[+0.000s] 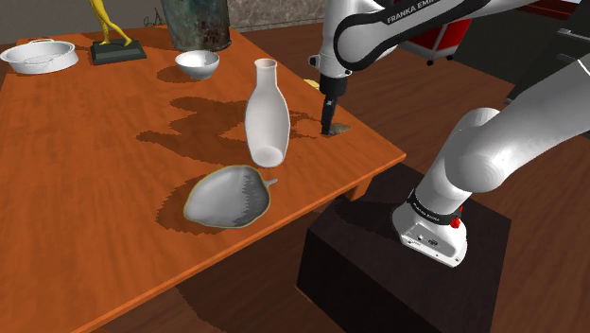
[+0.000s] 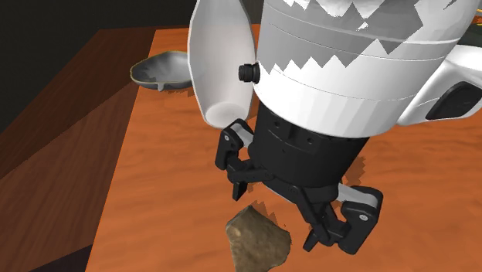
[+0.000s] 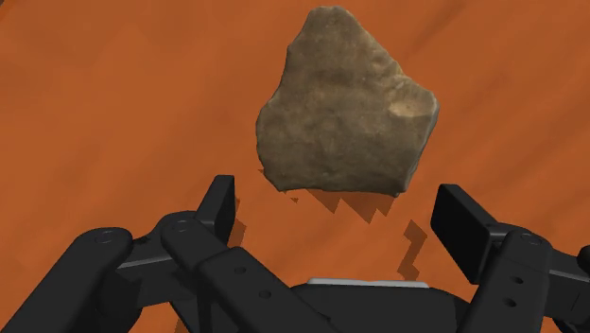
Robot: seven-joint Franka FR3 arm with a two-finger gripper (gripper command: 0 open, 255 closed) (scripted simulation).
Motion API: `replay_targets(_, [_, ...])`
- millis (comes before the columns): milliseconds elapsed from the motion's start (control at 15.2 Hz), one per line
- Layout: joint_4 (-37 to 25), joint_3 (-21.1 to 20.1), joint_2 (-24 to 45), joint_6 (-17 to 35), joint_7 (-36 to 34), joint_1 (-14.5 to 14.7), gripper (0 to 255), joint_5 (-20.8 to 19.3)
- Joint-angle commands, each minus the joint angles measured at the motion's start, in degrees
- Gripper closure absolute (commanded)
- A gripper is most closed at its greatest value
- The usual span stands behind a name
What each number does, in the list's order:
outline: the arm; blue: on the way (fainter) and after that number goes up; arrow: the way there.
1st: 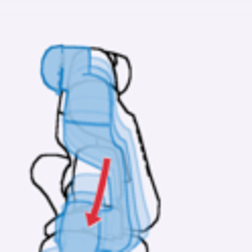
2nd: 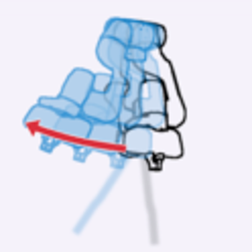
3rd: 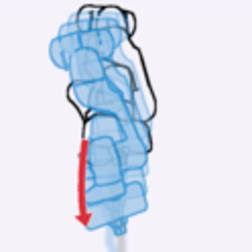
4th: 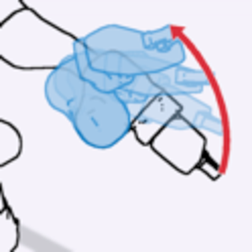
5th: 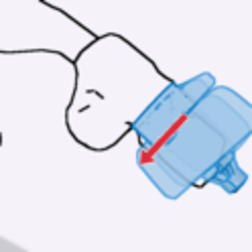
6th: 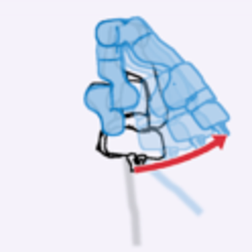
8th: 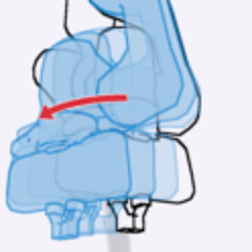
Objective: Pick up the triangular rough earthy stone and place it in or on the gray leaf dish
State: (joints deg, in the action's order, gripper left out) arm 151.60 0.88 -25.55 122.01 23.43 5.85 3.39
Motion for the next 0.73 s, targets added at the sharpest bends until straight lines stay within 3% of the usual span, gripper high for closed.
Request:
replay_targets(0, [0.0,0.0,0.1,0.2,0.0,0.0,0,0.0])
replay_targets(264, [0.0,0.0,0.1,0.2,0.0,0.0,0,0.0])
replay_targets(330, [0.0,0.0,0.1,0.2,0.0,0.0,255,0.0])
replay_targets(660, [0.1,0.0,0.1,0.2,0.0,0.0,255,0.0])
